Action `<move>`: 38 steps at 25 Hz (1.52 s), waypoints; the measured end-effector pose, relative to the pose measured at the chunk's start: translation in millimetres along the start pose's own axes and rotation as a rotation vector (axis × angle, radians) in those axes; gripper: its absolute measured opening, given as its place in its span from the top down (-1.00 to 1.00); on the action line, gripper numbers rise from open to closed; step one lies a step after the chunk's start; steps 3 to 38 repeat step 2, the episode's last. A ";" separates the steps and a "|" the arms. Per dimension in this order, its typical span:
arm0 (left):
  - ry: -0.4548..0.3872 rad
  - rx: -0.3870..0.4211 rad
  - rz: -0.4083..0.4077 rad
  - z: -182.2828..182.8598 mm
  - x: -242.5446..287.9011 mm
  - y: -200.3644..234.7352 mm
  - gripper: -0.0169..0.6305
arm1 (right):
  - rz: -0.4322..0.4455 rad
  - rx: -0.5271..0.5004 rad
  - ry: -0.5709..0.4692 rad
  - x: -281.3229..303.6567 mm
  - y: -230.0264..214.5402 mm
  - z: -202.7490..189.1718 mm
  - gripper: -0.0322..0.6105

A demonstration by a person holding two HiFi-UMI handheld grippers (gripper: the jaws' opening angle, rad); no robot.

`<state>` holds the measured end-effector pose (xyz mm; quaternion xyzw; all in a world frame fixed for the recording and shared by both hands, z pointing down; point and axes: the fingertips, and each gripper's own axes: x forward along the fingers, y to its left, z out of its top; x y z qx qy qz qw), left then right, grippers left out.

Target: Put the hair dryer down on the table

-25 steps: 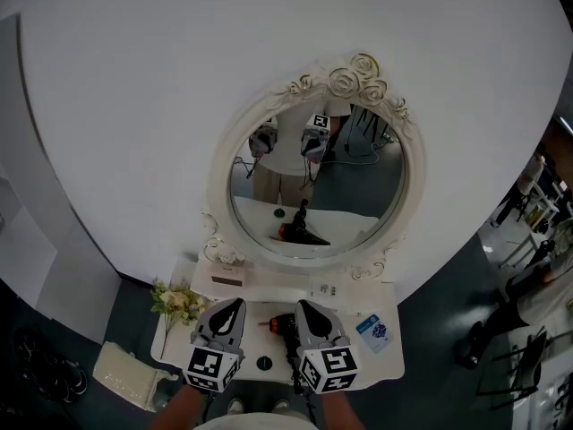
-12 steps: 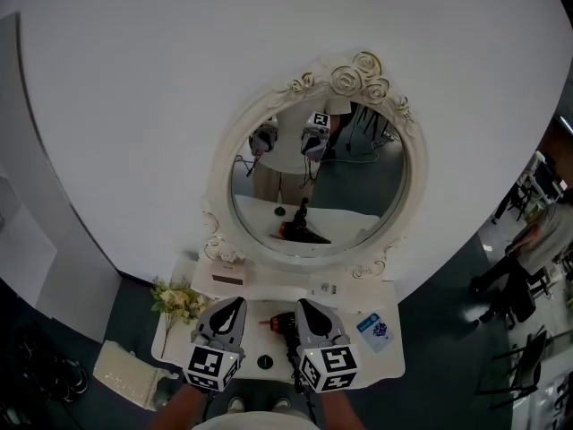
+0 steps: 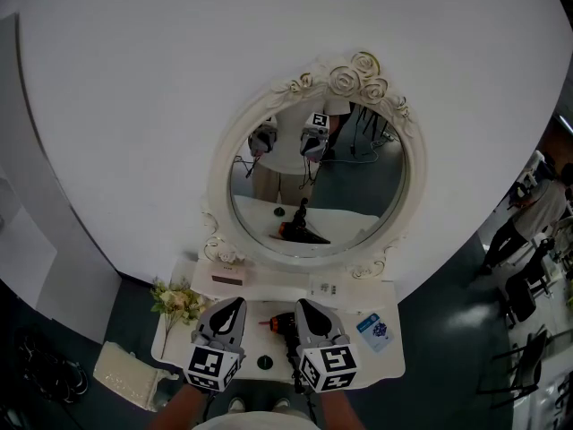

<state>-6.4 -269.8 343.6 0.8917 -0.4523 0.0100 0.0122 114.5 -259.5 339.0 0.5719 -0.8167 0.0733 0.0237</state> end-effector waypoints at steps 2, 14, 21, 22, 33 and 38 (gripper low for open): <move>-0.004 0.006 -0.006 4.4 0.5 -1.9 0.92 | 0.002 -0.003 0.003 0.2 -0.2 -0.4 0.86; -0.004 0.006 -0.006 4.4 0.5 -1.9 0.92 | 0.002 -0.003 0.003 0.2 -0.2 -0.4 0.86; -0.004 0.006 -0.006 4.4 0.5 -1.9 0.92 | 0.002 -0.003 0.003 0.2 -0.2 -0.4 0.86; -0.004 0.006 -0.006 4.4 0.5 -1.9 0.92 | 0.002 -0.003 0.003 0.2 -0.2 -0.4 0.86; -0.004 0.006 -0.006 4.4 0.5 -1.9 0.92 | 0.002 -0.003 0.003 0.2 -0.2 -0.4 0.86; -0.004 0.006 -0.006 4.4 0.5 -1.9 0.92 | 0.002 -0.003 0.003 0.2 -0.2 -0.4 0.86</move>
